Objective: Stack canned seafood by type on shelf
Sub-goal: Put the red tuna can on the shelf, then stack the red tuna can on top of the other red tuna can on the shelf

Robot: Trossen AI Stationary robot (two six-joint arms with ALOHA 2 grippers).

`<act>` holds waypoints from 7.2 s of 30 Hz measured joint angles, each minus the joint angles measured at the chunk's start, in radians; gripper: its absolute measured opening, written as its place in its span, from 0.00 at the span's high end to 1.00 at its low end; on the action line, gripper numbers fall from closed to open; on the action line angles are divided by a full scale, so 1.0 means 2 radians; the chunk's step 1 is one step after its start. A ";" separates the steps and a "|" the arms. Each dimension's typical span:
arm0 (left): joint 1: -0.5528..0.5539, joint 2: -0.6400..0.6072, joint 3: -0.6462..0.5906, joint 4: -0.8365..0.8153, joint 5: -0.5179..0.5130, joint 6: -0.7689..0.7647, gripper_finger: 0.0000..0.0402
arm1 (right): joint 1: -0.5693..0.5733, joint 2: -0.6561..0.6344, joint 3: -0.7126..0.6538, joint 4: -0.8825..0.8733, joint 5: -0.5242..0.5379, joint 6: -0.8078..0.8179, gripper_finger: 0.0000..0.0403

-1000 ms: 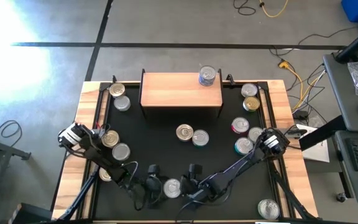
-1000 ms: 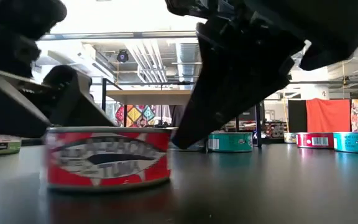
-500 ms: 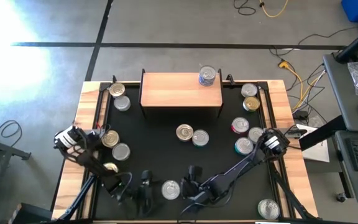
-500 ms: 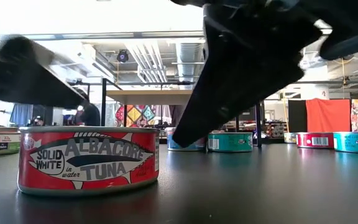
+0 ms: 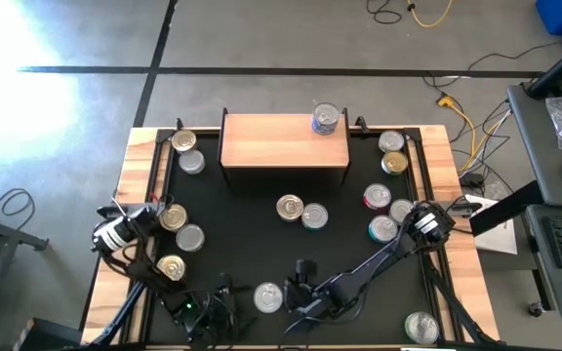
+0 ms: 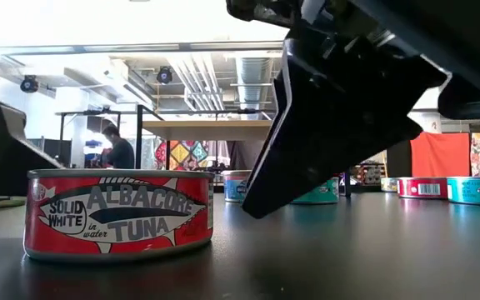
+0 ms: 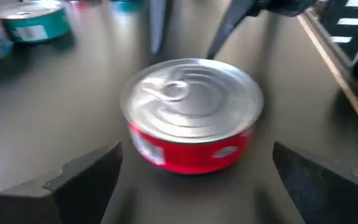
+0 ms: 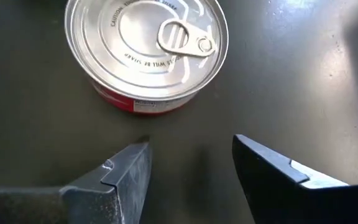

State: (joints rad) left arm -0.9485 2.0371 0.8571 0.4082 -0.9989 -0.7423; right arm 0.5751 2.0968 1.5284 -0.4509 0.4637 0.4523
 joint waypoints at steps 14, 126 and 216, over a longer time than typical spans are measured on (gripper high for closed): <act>0.025 0.083 0.069 0.009 -0.047 0.015 0.00 | -0.012 0.008 -0.008 0.051 -0.028 -0.042 0.50; 0.676 -0.307 0.077 -0.287 0.426 0.443 0.00 | -0.481 -0.223 0.023 -0.107 -0.187 -0.391 0.98; 0.237 -0.581 -0.212 -0.054 0.413 0.284 0.05 | -0.133 -0.312 -0.128 -0.107 -0.092 -0.033 0.98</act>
State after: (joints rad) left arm -0.4748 0.8757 0.4328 0.3008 -0.1730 -0.1738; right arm 0.3096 1.4722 1.2727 -0.6640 0.2798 0.3865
